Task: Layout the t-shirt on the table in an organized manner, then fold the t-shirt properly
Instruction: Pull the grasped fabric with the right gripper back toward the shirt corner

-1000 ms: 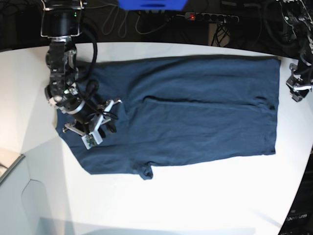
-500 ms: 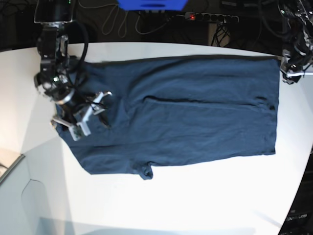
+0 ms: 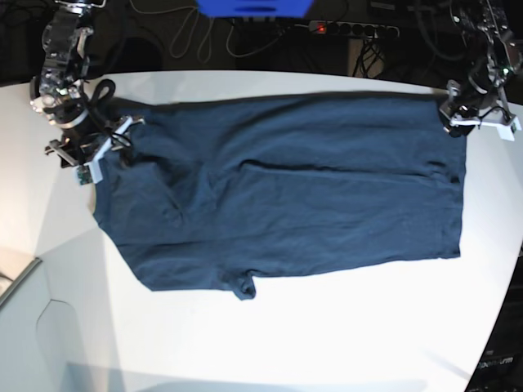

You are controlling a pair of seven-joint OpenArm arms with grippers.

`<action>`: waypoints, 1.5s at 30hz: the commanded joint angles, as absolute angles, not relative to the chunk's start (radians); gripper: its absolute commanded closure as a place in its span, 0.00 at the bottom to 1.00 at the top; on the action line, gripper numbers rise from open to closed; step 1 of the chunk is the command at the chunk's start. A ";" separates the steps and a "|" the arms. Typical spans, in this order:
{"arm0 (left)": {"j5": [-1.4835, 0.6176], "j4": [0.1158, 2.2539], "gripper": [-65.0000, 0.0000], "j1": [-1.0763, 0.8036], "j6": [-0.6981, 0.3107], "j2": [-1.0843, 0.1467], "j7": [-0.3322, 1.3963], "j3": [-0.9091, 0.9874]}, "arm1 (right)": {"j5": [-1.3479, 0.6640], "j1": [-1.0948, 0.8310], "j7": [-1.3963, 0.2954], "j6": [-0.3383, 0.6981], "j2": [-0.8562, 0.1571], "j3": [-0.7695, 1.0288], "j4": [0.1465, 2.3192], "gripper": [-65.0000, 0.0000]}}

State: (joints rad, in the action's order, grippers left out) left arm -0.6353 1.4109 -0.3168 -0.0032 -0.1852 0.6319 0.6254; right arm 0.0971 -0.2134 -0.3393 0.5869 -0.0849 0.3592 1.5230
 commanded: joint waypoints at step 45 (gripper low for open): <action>-0.539 1.245 0.76 -0.268 -0.007 -0.283 0.518 0.725 | 0.084 -0.452 -0.309 0.596 -0.107 0.392 1.492 0.40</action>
